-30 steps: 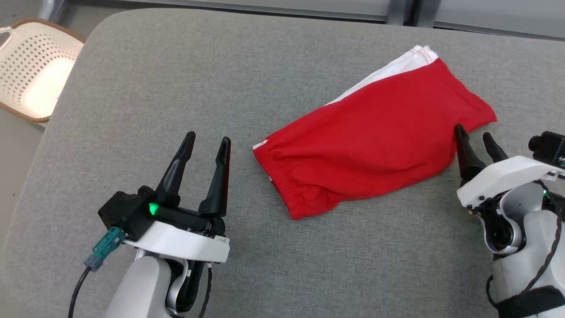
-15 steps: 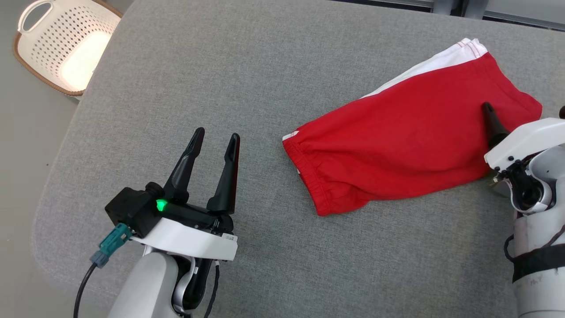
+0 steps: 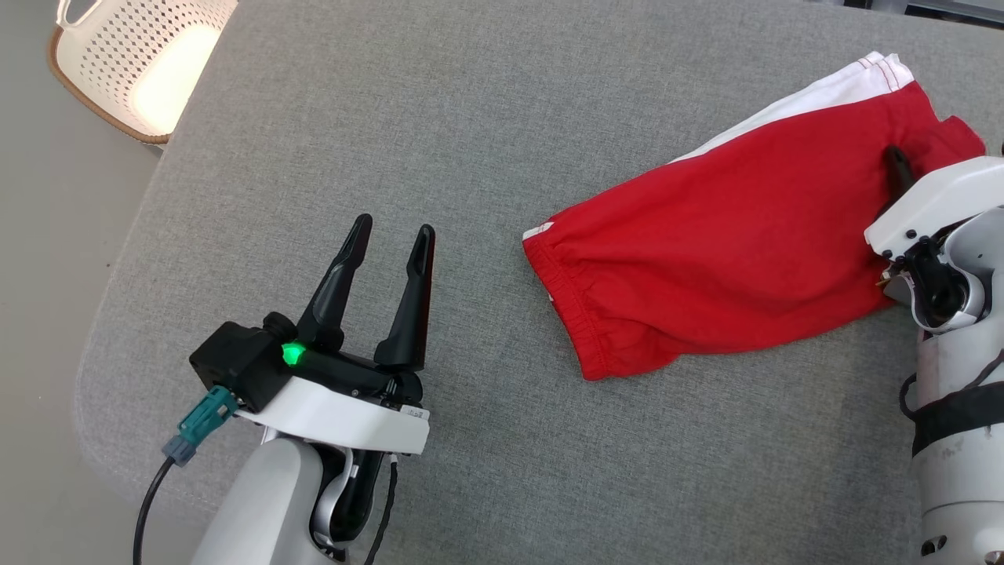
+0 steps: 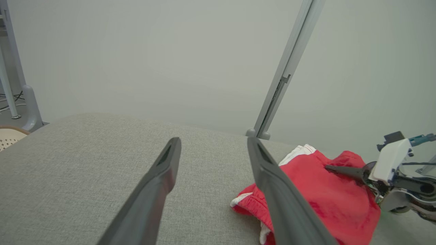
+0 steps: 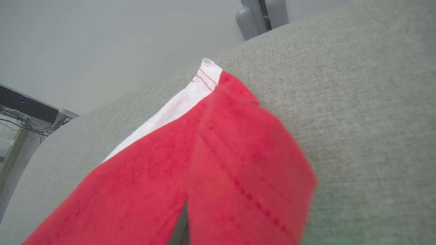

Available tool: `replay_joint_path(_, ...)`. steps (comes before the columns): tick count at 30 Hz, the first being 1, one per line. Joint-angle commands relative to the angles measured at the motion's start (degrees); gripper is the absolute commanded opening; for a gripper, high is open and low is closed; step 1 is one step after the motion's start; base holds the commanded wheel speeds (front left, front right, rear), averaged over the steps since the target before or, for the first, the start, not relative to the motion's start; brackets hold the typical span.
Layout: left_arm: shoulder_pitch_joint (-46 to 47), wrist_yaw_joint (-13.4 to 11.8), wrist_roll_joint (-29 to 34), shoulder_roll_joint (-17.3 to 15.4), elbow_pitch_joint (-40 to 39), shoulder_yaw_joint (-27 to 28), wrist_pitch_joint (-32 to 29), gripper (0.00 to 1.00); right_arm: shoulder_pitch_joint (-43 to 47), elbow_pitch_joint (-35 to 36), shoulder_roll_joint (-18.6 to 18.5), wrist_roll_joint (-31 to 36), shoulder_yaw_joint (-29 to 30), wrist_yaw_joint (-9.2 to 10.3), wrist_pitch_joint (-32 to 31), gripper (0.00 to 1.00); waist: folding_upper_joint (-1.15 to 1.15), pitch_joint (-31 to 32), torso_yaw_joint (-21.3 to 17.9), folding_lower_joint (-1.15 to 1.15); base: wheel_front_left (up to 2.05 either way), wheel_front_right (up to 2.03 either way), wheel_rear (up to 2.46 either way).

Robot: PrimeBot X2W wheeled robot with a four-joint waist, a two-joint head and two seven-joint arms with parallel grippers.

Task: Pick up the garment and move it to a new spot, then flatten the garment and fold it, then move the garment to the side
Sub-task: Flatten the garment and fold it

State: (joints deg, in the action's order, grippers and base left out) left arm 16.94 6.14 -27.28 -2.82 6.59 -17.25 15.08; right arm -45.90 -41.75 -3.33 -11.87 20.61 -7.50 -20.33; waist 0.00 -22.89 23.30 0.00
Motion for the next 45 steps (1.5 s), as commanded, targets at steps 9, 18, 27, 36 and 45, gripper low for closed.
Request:
replay_joint_path(9, -0.09, -0.39, 1.8, -0.18, 1.05, 1.29, 0.08, 1.0, 4.76, 1.52, -0.36, -6.65, -1.83, 0.03, 8.28, 0.0, 0.0, 2.75, -3.25, 0.0, 0.0, 0.0, 0.0)
replay_joint_path(18, -1.46, 0.0, 3.44, -0.2, 1.72, 2.57, 0.08, 1.0, 12.75, 5.28, 0.21, -10.81, 2.46, 0.03, 14.82, 0.0, 0.0, 6.4, -7.91, 0.0, 0.0, 0.0, 0.0)
replay_joint_path(27, -3.63, 0.22, 4.54, -0.2, 2.13, 3.72, 0.08, 1.0, 21.69, 4.61, 0.43, -16.15, 2.31, 0.03, 18.52, 0.0, 0.0, 9.68, -10.57, 0.0, 0.0, 0.0, 0.0)
replay_joint_path(36, -4.51, 0.43, 5.35, -0.2, 3.26, 3.68, 0.08, 1.0, 19.43, 3.47, 0.4, -15.98, -2.73, 0.02, 23.47, 0.0, 0.0, 11.29, -9.69, 0.0, 0.0, 0.0, 0.0)
replay_joint_path(45, -6.22, 0.3, 5.82, -0.2, 3.88, 4.3, 0.08, 1.0, 21.7, 9.04, 0.43, -23.09, -17.37, 0.02, 28.01, 0.0, 0.0, 14.17, -7.71, 0.0, 0.0, 0.0, 0.0)
